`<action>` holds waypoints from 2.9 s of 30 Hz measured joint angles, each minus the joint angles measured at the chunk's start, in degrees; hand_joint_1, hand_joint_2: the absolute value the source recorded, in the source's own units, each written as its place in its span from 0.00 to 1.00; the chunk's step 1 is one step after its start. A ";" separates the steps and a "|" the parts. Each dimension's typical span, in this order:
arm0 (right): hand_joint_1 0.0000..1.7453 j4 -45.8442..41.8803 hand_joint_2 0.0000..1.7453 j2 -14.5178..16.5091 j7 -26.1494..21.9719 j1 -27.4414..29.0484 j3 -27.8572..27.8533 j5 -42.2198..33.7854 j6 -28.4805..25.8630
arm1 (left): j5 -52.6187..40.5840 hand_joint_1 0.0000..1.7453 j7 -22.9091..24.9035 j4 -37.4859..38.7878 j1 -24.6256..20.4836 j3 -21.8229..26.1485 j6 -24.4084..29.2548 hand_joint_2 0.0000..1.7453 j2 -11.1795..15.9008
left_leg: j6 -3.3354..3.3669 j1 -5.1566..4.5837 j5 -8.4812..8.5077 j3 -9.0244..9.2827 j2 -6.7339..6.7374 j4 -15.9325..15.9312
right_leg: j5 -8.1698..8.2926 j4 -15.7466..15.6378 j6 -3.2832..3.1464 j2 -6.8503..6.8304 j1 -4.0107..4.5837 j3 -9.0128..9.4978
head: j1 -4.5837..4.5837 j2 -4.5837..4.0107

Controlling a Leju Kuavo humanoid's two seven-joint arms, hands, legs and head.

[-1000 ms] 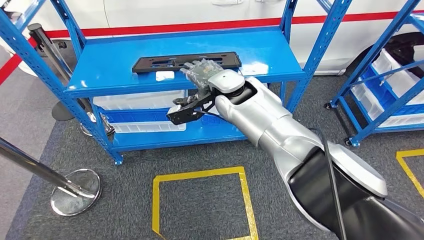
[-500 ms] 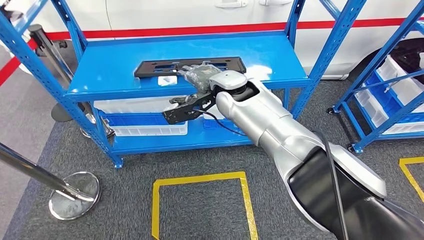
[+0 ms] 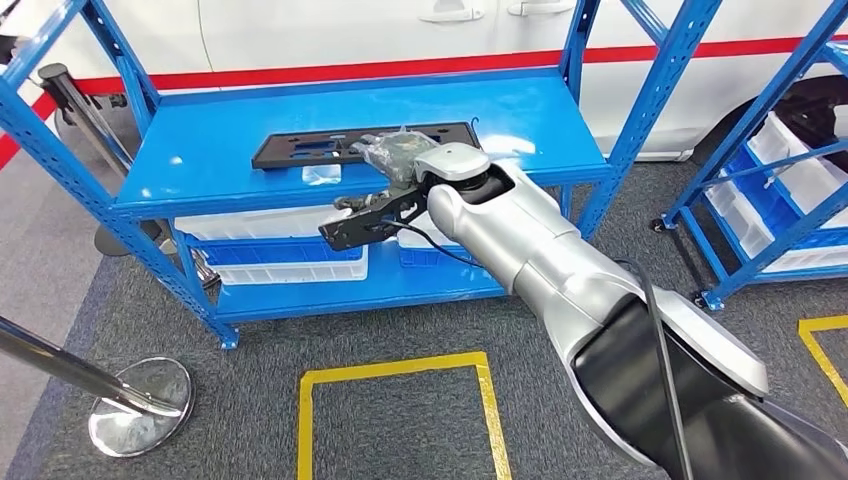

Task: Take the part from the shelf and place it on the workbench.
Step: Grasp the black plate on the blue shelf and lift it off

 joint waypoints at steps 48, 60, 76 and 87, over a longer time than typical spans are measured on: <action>0.00 -18.36 0.00 3.50 10.28 6.11 28.63 -32.24 -6.15 | -4.92 0.00 0.32 0.09 -0.10 0.03 -0.37 0.00 0.07 | 0.22 0.09 -3.33 3.61 -0.11 -1.01 | 2.14 0.36 0.37 -0.11 -0.25 -2.87 | 0.10 0.01; 0.00 -18.08 0.00 3.57 10.06 6.65 29.63 -32.23 -6.38 | -5.30 0.00 0.37 0.14 0.19 0.03 -0.43 0.00 0.26 | -0.51 0.23 -0.52 -0.04 0.11 1.39 | -0.09 -0.48 -0.54 0.01 -0.23 0.61 | 0.07 0.01; 0.00 -17.04 0.00 3.20 9.66 7.59 30.53 -31.34 -6.33 | -6.30 0.00 1.14 0.25 0.13 0.03 -0.33 0.00 -0.23 | 1.60 -0.18 -3.13 3.91 -0.24 -1.20 | 2.83 0.92 0.05 -0.22 0.05 -3.48 | 0.15 0.00; 0.00 -16.68 0.00 3.37 9.61 8.09 30.59 -31.34 -6.32 | -6.39 0.00 1.11 0.29 0.16 0.03 -0.29 0.00 -0.26 | -1.14 0.32 -7.15 -4.61 -0.01 13.18 | 1.24 -1.91 -1.18 -0.24 -0.52 0.58 | 0.08 0.01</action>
